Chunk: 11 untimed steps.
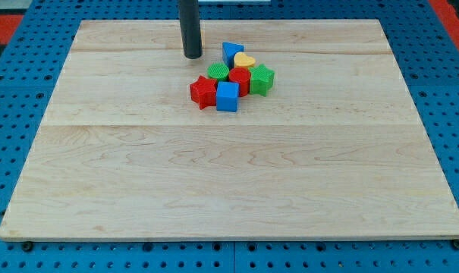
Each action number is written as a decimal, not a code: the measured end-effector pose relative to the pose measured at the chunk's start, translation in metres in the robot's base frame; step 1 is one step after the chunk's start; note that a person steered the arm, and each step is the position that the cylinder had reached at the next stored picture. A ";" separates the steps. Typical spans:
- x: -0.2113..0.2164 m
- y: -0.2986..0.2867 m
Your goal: Move the yellow hexagon towards the center left
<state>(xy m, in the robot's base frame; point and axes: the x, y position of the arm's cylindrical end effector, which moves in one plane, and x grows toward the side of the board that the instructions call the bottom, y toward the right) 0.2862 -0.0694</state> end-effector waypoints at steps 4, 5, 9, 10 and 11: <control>-0.007 -0.118; -0.047 -0.092; -0.035 -0.044; -0.022 -0.086; 0.001 -0.119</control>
